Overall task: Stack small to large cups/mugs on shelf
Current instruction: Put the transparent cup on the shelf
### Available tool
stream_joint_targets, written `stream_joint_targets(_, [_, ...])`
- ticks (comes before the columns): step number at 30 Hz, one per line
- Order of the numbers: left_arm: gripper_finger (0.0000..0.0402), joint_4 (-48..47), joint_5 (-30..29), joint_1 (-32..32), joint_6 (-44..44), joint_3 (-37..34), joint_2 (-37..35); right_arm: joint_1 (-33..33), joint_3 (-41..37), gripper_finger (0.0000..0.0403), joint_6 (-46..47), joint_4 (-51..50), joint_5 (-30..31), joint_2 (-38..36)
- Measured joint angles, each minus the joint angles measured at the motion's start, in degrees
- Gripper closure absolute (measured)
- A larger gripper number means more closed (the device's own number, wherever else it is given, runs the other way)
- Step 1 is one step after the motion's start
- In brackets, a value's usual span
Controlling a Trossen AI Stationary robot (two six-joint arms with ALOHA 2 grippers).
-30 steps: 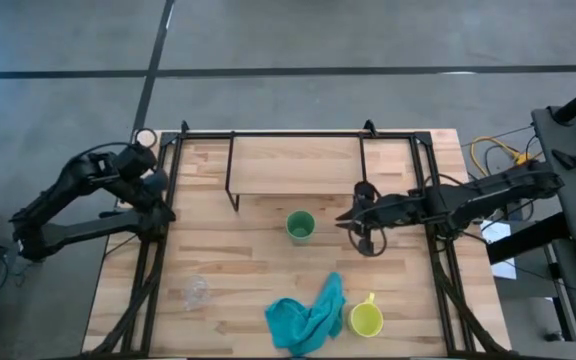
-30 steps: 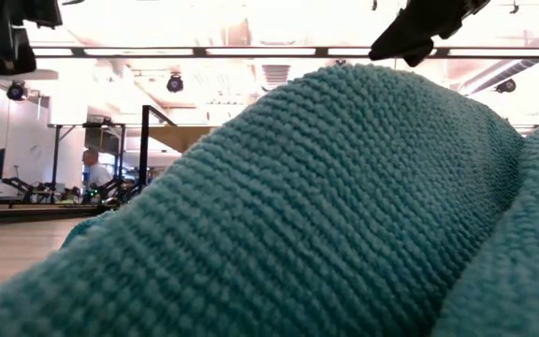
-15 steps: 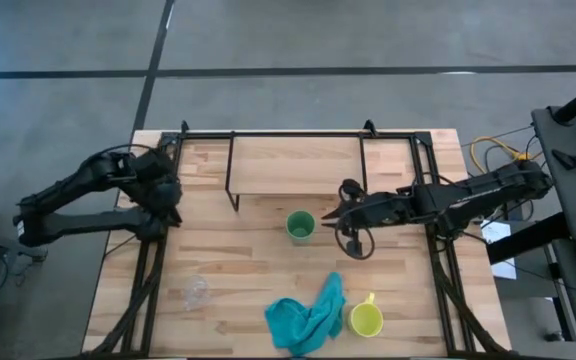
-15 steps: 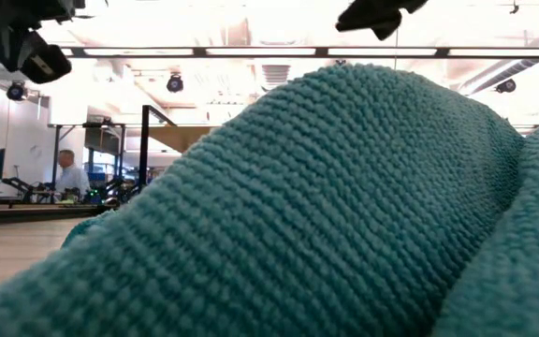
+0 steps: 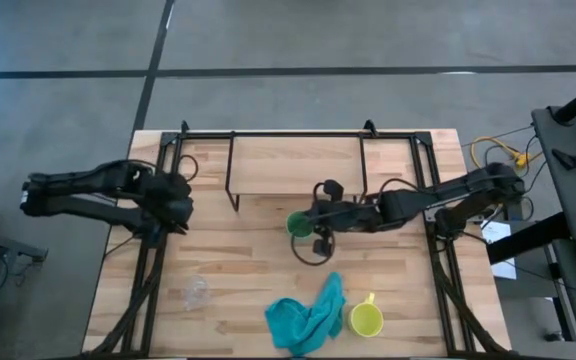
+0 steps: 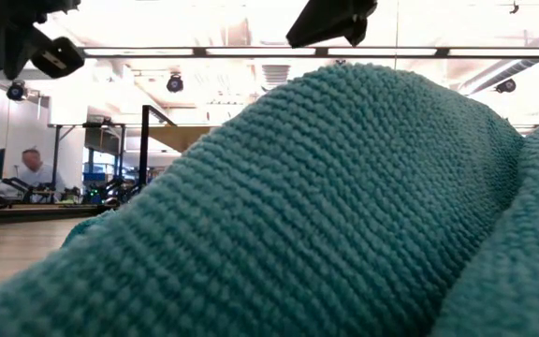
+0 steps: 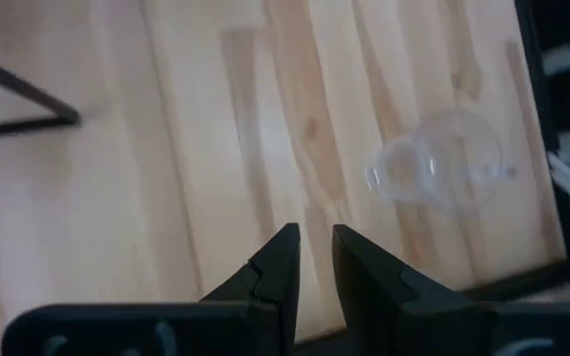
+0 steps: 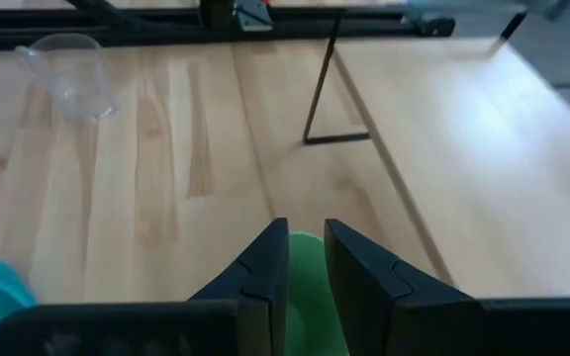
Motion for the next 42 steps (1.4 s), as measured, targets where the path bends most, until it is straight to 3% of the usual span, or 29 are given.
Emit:
stream_joint_targets(10, [0.0352, 2.25, -2.09, -8.96, -11.35, -0.32, 2.13, 0.00, 3.09, 0.0339, -0.06, -2.70, -0.07, 1.96])
stream_joint_targets(18, [0.0352, 7.49, -2.63, -17.85, -14.68, -0.34, 7.60, 0.00, 3.07, 0.0339, -0.18, -2.38, -0.07, 0.21])
stream_joint_targets(29, [0.0352, 8.95, -2.02, -20.05, -24.71, -0.35, 12.49, 0.00, 3.05, 0.0339, -1.78, -2.40, -0.07, -0.33])
stream_joint_targets(38, [0.0352, 10.69, 1.70, -21.90, -26.51, -0.36, 14.60, 0.00, 3.03, 0.0339, -1.77, -2.40, -0.07, -0.33])
stream_joint_targets(42, [0.0352, 11.26, 6.13, -22.33, -26.47, -0.36, 16.66, 0.00, 3.00, 0.0339, -1.76, -2.40, -0.07, -0.33])
